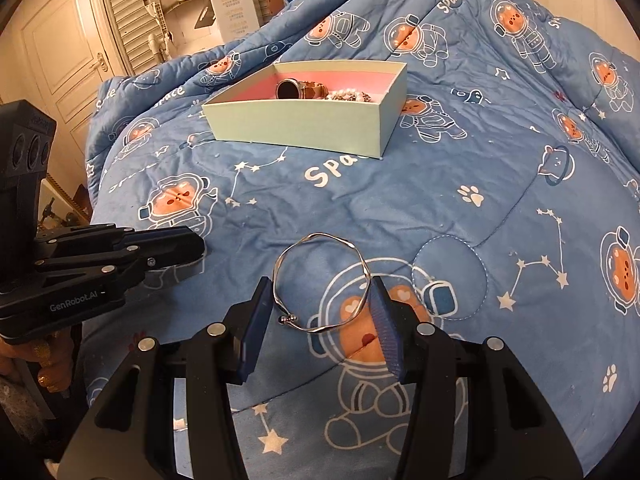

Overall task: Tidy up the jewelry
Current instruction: 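Grasp the cube charm with the left tool while the right grasps the silver bangle, then carry the bangle and cube charm into the box with both tools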

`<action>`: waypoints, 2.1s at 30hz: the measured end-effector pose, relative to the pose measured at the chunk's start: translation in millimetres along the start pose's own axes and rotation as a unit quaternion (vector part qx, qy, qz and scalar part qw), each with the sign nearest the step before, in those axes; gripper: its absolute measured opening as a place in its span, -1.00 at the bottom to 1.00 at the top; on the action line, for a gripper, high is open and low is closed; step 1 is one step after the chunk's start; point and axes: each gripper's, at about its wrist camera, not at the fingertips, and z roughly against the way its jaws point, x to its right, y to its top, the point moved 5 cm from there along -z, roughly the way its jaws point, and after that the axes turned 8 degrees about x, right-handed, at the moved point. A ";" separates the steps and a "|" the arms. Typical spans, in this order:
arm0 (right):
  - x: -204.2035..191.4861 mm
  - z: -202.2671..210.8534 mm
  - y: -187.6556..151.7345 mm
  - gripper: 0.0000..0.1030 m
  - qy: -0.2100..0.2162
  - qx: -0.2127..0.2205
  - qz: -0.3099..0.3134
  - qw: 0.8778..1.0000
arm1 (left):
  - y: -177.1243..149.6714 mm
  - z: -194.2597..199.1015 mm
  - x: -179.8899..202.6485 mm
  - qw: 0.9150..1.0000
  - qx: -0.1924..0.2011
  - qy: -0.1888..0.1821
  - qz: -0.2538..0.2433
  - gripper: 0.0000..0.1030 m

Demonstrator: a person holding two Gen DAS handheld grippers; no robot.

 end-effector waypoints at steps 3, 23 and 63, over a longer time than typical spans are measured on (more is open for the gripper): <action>-7.5 3.1 -1.6 -0.04 0.010 0.001 0.005 1.000 | -8.7 11.9 -5.3 1.000 0.000 0.003 0.006 -0.74; -25.5 1.0 82.6 -0.04 0.088 0.031 0.014 0.996 | 53.8 21.4 -16.0 0.999 0.022 -0.006 -0.040 -0.74; 12.3 -131.8 172.3 -0.04 0.029 -0.066 0.112 0.991 | 150.7 -94.9 -54.7 0.995 -0.068 0.025 -0.071 -0.74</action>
